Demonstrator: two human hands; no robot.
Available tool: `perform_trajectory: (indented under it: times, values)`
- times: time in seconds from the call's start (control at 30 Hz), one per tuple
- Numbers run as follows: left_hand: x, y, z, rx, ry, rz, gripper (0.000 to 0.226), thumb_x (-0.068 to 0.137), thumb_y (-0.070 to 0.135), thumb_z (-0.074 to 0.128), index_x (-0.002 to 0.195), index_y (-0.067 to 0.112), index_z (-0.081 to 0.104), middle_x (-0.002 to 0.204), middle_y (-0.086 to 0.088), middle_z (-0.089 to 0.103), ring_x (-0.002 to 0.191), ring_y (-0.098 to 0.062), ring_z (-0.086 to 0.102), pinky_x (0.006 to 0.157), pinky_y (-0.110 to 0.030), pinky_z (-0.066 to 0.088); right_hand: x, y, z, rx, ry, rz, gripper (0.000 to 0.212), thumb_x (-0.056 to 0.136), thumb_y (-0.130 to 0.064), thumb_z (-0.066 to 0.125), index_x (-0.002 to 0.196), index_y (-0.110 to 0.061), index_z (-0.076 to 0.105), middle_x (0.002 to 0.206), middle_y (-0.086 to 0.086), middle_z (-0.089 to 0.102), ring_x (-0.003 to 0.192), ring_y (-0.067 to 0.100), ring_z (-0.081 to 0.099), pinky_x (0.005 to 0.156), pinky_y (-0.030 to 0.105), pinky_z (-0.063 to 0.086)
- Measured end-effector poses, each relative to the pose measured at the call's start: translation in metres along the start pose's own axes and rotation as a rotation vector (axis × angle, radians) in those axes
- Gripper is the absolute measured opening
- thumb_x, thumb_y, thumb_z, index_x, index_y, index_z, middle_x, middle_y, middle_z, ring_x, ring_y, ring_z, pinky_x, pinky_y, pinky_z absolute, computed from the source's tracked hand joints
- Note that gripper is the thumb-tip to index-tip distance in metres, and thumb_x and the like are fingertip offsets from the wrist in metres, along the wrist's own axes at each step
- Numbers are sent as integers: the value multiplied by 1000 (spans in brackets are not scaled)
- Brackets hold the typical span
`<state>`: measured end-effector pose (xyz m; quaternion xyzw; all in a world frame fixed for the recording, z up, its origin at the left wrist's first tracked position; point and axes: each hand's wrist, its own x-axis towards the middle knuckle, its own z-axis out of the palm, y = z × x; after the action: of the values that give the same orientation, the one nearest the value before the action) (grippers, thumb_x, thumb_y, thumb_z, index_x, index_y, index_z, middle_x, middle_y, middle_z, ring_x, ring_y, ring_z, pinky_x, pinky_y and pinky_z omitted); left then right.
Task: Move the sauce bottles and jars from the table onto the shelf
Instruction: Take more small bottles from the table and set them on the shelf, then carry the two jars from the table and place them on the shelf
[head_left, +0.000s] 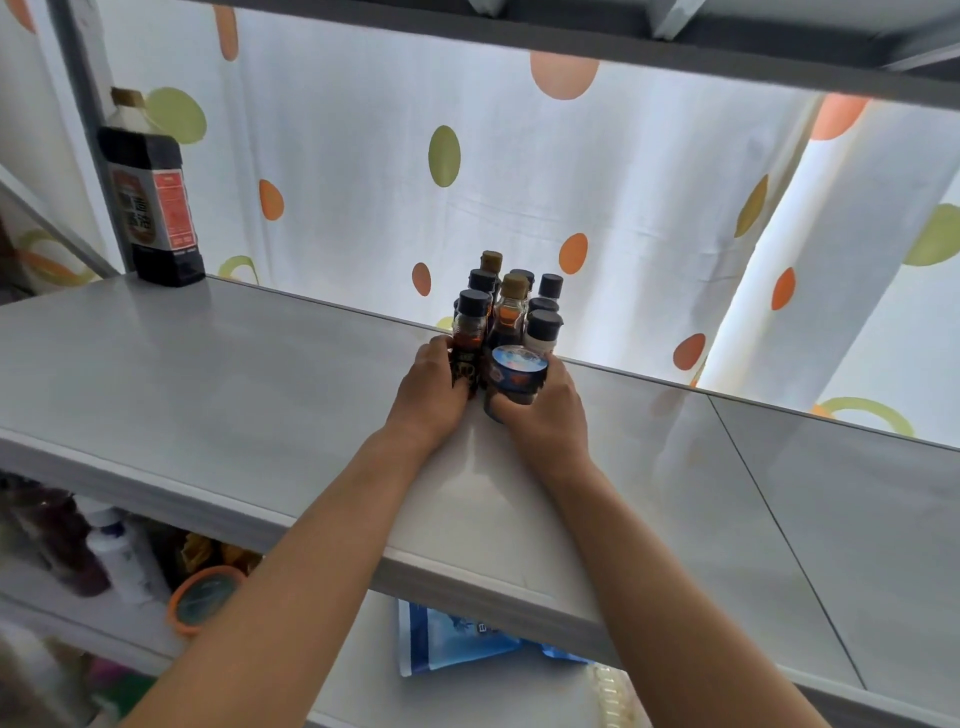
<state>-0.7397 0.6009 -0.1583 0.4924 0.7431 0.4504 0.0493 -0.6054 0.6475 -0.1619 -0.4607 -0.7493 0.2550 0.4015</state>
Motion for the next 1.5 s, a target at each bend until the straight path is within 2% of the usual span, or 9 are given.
perform_trajectory:
  times: [0.2,0.4,0.5,0.63,0.83,1.03,1.2,1.33,1.5]
  values:
    - [-4,-3,1,48,-47,-84,72,89,15,64,147,1,23,142,-20,39,127,-35,46,102,-41,39,2,5,-1,19,-23,-10,67,68,-30,78,129,-17,52,120,2,61,110,19,57,93,34,48]
    - [-40,11,-15,209,-141,-176,65,90,22,60,143,1,29,143,-19,40,132,-33,40,109,-39,32,-21,0,-23,-168,-139,42,72,74,-32,79,130,-7,42,125,12,52,120,29,50,95,32,42]
    - [-67,29,-17,401,-264,-203,50,93,30,49,137,7,38,138,-15,49,129,-30,44,115,-47,23,-41,3,-43,-445,-270,26,79,87,-46,64,143,-3,29,142,16,43,131,32,41,106,40,37]
    - [-112,54,-7,571,-352,-130,41,99,33,35,131,10,47,141,-11,45,132,-26,38,114,-51,18,-69,22,-73,-581,-473,-141,63,98,-52,34,139,-6,43,148,17,41,139,30,35,115,40,27]
    - [-188,99,31,662,-197,-109,39,102,34,27,129,18,50,139,-6,47,134,-25,36,113,-49,24,-111,54,-127,-531,-557,-380,61,99,-52,26,144,-13,39,158,11,31,147,24,24,120,43,17]
    - [-251,125,44,681,-175,-124,48,106,35,20,153,25,24,162,-2,18,149,-20,11,120,-41,6,-160,73,-170,-667,-489,-623,54,104,-39,22,151,-12,25,159,15,25,148,29,21,118,48,19]
    - [-306,141,43,770,-37,-80,48,106,35,24,152,20,28,159,-1,27,150,-20,9,121,-39,11,-202,76,-184,-668,-474,-616,65,99,-27,34,155,-8,10,164,14,9,152,26,5,121,50,7]
    - [-352,152,40,789,46,-93,48,107,31,26,153,16,24,159,-4,25,150,-20,5,120,-37,9,-244,77,-184,-637,-482,-719,62,99,-29,14,156,-7,9,164,14,3,152,24,-5,121,49,-9]
    - [-432,137,10,870,53,-271,49,107,31,24,154,16,21,161,-7,20,151,-23,2,121,-42,7,-304,54,-166,-527,-603,-823,61,103,-33,24,156,-7,9,164,12,2,152,22,-6,121,44,-11]
